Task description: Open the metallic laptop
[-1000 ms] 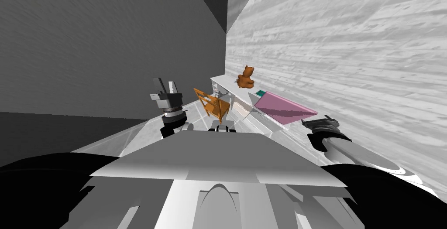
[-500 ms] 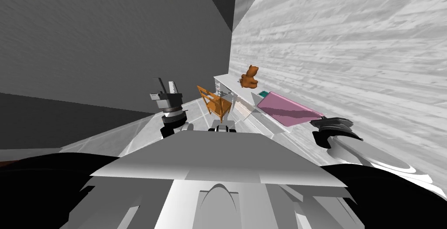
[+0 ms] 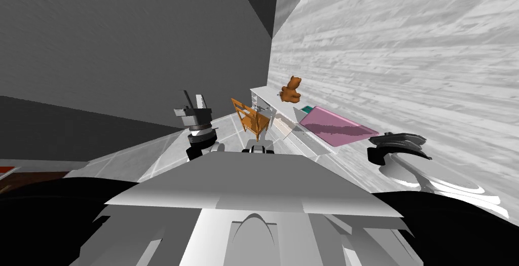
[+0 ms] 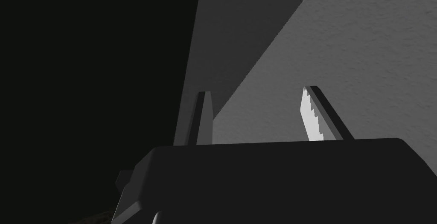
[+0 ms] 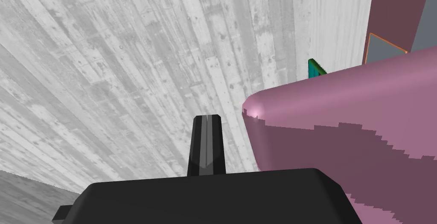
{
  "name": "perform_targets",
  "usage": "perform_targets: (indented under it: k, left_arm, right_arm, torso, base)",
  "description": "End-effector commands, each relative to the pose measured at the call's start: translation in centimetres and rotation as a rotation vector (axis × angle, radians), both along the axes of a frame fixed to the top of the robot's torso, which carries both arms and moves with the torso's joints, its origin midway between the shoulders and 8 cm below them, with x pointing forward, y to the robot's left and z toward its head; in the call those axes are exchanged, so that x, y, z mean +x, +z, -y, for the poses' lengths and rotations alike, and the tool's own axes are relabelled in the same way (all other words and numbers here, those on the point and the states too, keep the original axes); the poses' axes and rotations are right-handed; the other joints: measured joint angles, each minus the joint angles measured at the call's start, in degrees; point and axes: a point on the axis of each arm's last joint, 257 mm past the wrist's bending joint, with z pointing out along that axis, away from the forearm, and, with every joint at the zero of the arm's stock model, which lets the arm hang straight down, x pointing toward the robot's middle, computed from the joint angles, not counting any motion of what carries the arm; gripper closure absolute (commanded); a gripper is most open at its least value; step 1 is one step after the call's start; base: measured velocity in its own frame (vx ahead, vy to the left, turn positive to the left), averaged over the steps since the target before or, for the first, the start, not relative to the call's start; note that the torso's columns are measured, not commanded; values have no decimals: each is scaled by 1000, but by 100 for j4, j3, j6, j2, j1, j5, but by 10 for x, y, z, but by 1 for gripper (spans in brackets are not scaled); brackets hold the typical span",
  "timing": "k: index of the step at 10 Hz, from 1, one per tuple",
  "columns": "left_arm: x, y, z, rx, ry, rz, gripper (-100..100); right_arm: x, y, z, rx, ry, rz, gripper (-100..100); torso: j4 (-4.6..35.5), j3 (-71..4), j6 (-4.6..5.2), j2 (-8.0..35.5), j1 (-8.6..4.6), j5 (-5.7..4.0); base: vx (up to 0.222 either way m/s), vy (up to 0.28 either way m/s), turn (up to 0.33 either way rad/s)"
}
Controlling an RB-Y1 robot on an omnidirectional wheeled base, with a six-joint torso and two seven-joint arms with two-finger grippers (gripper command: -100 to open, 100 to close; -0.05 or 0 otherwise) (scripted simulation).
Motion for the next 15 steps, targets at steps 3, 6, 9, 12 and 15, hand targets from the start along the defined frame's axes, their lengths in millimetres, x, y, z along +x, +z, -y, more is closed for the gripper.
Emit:
perform_targets:
  k: [3, 6, 9, 12, 15]
  left_arm:
    - [0, 0, 0, 0, 0, 0, 0]
    - [0, 0, 0, 0, 0, 0, 0]
    - [0, 0, 0, 0, 0, -1, 0]
    - [0, 0, 0, 0, 0, 0, 0]
    - [0, 0, 0, 0, 0, -1, 0]
  right_arm:
    - [0, 35, 32, -74, -82, 5, 100]
    - [-16, 65, 59, -87, -181, 62, 100]
    - [-16, 71, 69, -126, -214, 22, 100]
    - [-38, 90, 93, -108, -316, 77, 100]
    - [-37, 92, 100, -131, -345, 32, 100]
  torso:
    - [-12, -27, 14, -53, 30, 6]
    - [1, 2, 1, 5, 14, 5]
    - [-13, -29, 15, -54, 20, 3]
    - [0, 0, -1, 2, 7, 3]
    - [-14, -30, 13, -57, 31, 7]
  base:
    - [-46, -27, -16]
    - [-115, -32, 234]
    - [-39, -34, -1]
    - [-121, -48, 233]
    - [-50, -6, -2]
